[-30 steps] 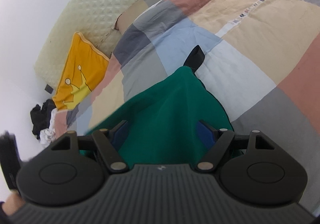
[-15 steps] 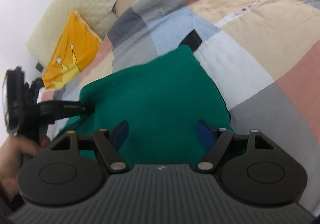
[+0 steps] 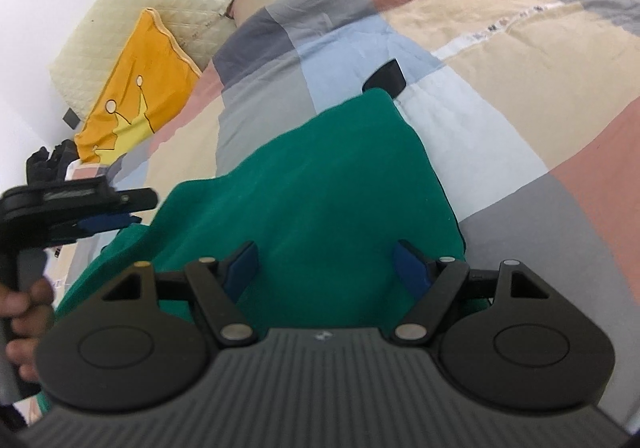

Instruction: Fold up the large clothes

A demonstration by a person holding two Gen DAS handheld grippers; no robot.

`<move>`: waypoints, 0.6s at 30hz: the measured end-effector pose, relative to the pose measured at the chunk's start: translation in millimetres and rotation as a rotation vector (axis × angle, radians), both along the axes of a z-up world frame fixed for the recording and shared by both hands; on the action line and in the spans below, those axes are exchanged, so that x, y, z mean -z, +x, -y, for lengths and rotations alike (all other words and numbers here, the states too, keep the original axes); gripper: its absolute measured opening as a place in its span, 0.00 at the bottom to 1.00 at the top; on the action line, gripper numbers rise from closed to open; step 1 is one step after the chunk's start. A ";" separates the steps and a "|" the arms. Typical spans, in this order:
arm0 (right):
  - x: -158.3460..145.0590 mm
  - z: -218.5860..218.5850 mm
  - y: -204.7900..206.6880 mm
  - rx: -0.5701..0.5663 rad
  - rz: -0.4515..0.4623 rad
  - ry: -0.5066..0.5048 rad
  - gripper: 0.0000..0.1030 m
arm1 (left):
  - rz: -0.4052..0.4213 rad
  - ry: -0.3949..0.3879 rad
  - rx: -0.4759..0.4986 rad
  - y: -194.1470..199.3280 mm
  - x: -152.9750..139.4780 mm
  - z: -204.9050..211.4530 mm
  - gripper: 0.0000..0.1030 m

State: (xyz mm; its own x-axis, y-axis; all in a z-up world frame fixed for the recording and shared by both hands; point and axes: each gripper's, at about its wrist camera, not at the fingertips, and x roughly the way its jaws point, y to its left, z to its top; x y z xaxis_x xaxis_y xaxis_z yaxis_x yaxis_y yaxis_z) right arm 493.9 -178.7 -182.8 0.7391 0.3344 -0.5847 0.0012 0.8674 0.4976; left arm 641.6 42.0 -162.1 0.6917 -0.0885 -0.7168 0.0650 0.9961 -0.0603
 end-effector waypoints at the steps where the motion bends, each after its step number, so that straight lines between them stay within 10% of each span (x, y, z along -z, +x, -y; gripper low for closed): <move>1: -3.4 -0.4 -3.1 -0.003 0.010 -0.006 0.75 | 0.015 0.007 0.015 -11.4 -4.9 1.1 0.61; 18: -75.5 -36.8 -113.6 -0.157 0.304 -0.265 0.74 | 0.184 0.026 -0.010 -197.4 -54.7 -15.0 0.61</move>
State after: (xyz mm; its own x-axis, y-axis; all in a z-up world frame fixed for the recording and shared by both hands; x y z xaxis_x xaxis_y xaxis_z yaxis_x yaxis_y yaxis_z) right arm 380.3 -141.9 -107.3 0.8428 0.3243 -0.4295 -0.2534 0.9432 0.2149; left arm 444.2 57.0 -107.4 0.8124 -0.0637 -0.5796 0.0622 0.9978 -0.0224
